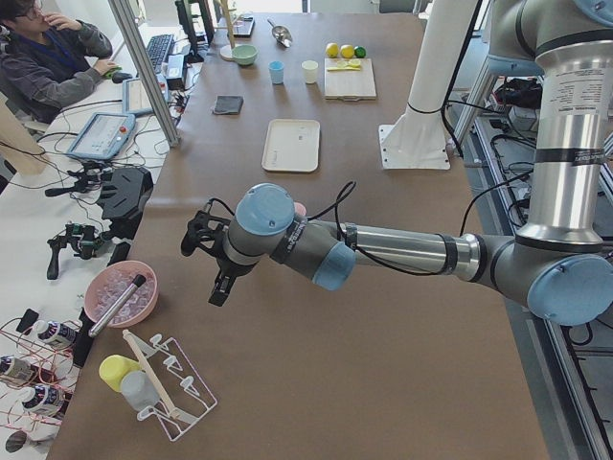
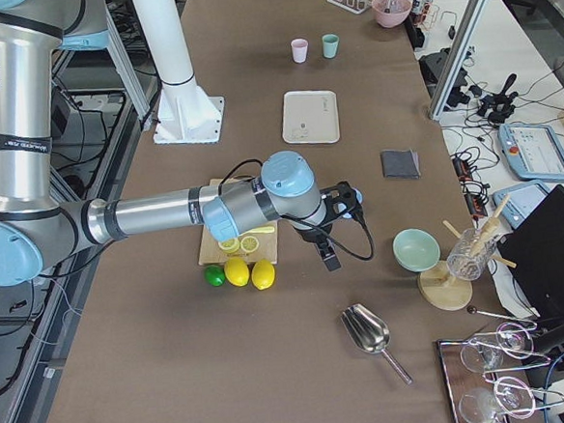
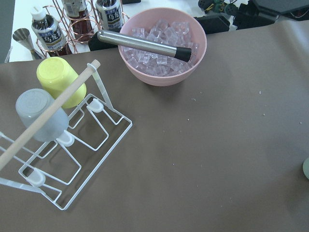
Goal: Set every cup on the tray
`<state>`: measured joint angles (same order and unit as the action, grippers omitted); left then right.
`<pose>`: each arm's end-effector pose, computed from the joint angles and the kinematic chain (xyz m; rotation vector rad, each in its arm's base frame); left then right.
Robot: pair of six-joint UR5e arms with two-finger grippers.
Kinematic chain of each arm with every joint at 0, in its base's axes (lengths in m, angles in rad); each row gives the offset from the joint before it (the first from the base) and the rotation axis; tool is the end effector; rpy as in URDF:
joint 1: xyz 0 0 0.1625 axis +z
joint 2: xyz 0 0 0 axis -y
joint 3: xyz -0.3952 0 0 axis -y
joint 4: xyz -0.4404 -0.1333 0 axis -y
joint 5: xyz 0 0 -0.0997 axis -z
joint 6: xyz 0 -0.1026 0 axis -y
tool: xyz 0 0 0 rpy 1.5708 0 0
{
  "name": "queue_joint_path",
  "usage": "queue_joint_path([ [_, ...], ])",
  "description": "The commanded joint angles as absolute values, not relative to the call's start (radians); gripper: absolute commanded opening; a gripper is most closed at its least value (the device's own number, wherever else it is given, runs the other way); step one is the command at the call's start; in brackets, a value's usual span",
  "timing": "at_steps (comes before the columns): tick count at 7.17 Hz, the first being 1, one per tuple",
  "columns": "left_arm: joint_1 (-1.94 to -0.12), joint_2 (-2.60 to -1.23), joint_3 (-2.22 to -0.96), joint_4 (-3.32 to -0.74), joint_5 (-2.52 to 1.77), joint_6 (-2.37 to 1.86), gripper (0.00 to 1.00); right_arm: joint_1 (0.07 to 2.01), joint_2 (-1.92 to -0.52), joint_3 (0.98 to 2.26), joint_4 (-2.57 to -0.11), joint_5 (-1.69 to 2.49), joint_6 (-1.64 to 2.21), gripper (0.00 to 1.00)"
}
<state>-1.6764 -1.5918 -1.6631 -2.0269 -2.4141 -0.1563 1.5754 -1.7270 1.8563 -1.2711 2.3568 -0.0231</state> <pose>-0.1161 -0.5575 0.5115 0.5126 0.8309 -0.0008 0.0630 -0.4958 0.5206 0.4173 -0.7682 -0.1858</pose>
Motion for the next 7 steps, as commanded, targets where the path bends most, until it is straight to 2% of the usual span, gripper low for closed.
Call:
queue_joint_path([
  [1, -1.634, -1.611, -1.692, -2.048, -2.456, -0.175, 0.99, 1.575, -1.723, 1.856, -1.258, 2.356, 0.023, 1.00],
  [3, -1.486, -1.617, -1.741, -2.104, -2.480, -0.416, 0.99, 1.473, -1.674, 1.876, -1.258, 2.350, 0.339, 1.00],
  [5, -1.326, -1.588, -1.755, -2.341, -2.467, -0.816, 0.99, 1.296, -1.655, 1.926, -1.258, 2.257, 0.597, 1.00],
  [7, -1.194, -1.543, -1.756, -2.356, -2.365, -0.854, 0.98, 1.124, -1.655, 1.957, -1.256, 2.150, 0.771, 0.99],
])
